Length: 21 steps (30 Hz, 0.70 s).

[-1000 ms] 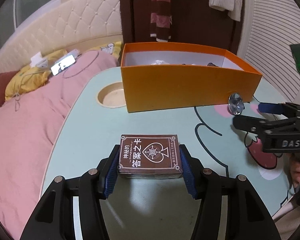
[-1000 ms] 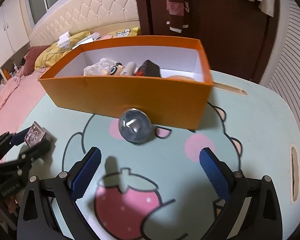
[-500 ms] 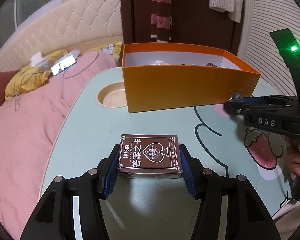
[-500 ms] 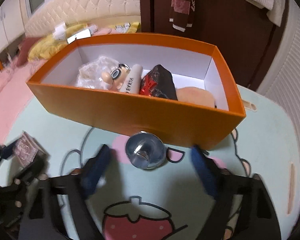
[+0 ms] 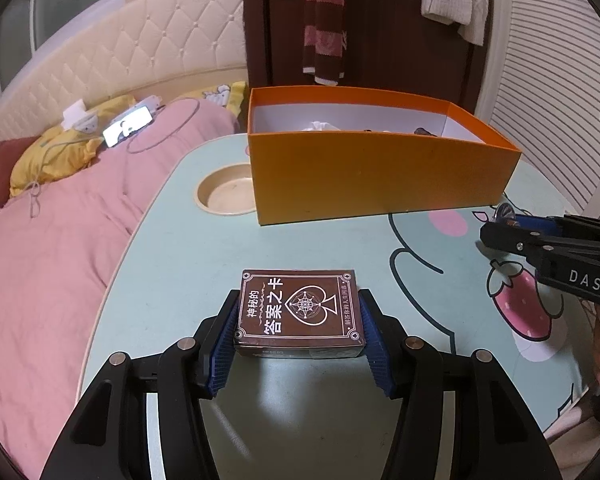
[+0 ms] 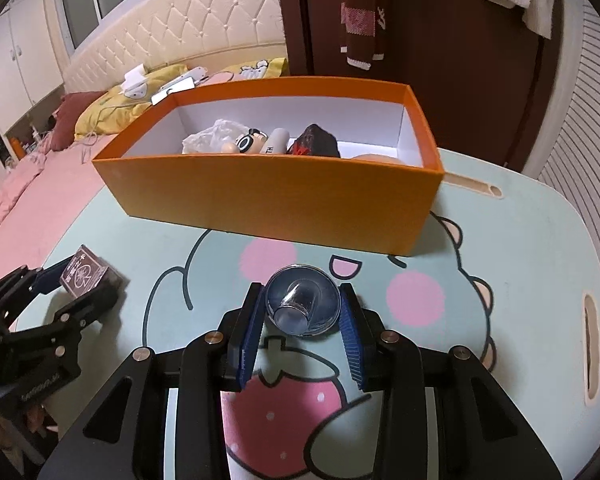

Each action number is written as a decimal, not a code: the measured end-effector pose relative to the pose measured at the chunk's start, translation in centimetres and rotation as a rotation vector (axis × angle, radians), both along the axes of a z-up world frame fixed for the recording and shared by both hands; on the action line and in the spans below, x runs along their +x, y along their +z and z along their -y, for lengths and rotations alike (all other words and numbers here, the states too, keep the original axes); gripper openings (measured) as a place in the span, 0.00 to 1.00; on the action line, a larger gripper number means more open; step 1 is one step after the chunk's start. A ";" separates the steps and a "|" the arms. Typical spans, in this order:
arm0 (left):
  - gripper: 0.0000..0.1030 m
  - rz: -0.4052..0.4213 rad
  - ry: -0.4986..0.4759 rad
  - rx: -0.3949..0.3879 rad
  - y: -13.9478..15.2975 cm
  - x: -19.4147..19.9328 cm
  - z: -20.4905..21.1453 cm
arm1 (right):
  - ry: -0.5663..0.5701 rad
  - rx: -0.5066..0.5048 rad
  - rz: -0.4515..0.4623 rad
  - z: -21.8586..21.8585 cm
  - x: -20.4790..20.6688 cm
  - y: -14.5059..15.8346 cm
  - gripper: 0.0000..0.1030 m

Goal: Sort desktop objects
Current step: 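Grasp the brown spade card box with the left tool while the right tool grasps the round metal item, then carry the card box and round metal item into the orange box and open both tools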

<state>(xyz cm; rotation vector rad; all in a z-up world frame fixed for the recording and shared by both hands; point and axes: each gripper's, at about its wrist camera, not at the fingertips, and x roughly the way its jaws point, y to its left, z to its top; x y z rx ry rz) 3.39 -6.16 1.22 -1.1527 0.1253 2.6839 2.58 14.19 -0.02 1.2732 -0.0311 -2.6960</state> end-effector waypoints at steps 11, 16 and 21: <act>0.53 -0.027 -0.028 0.015 3.1 -0.1 -0.7 | 0.017 -0.004 -0.039 0.2 0.7 1.4 0.37; 0.53 -0.038 -0.054 0.041 4.9 -0.8 -1.3 | 0.018 -0.005 -0.050 0.0 0.8 2.1 0.37; 0.53 -0.078 -0.098 0.048 6.9 -1.6 -2.7 | 0.021 -0.013 -0.069 -0.1 0.7 3.1 0.37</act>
